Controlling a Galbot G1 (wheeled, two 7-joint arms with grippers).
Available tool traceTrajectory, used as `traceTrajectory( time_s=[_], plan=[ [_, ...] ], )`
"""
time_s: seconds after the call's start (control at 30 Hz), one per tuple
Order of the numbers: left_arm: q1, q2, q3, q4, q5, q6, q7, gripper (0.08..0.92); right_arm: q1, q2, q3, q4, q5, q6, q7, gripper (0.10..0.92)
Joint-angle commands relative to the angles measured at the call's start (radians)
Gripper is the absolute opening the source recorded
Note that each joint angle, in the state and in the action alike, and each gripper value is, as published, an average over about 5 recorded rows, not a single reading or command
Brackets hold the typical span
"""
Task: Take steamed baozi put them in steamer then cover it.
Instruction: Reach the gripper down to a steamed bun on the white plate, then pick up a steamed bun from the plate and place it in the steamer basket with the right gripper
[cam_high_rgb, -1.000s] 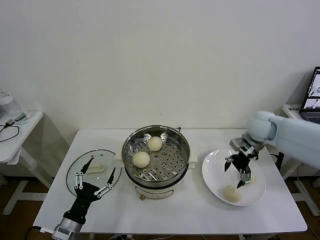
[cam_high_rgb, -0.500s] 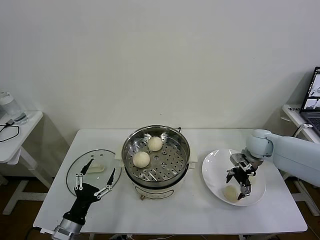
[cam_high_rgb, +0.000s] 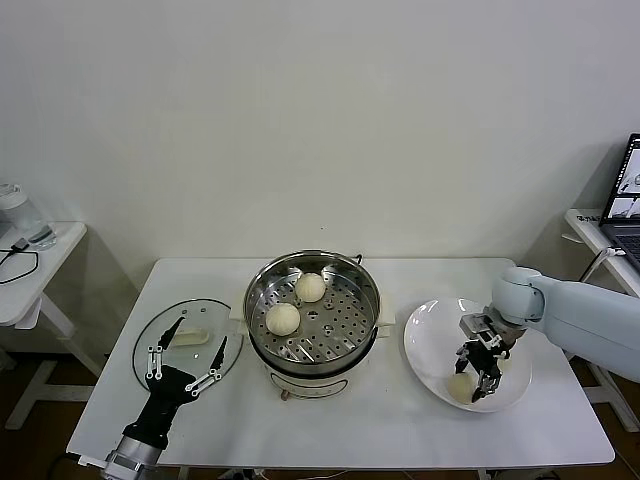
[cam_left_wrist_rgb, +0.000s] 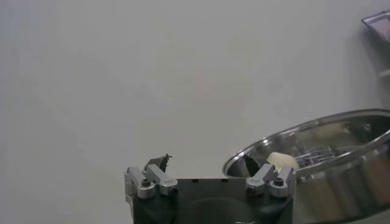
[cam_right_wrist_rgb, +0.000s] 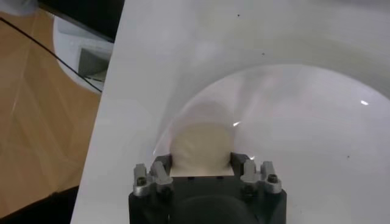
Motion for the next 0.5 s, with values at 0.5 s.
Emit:
traceTrajectory(
  time_s=[0.5],
  plan=[
    [0.014,0.018,0.002,-0.027,-0.003,-0.003,-0.002,0.823,0.640,0.299,-0.090,0.072,0.121,0.394,-0.057,0.653]
  ],
)
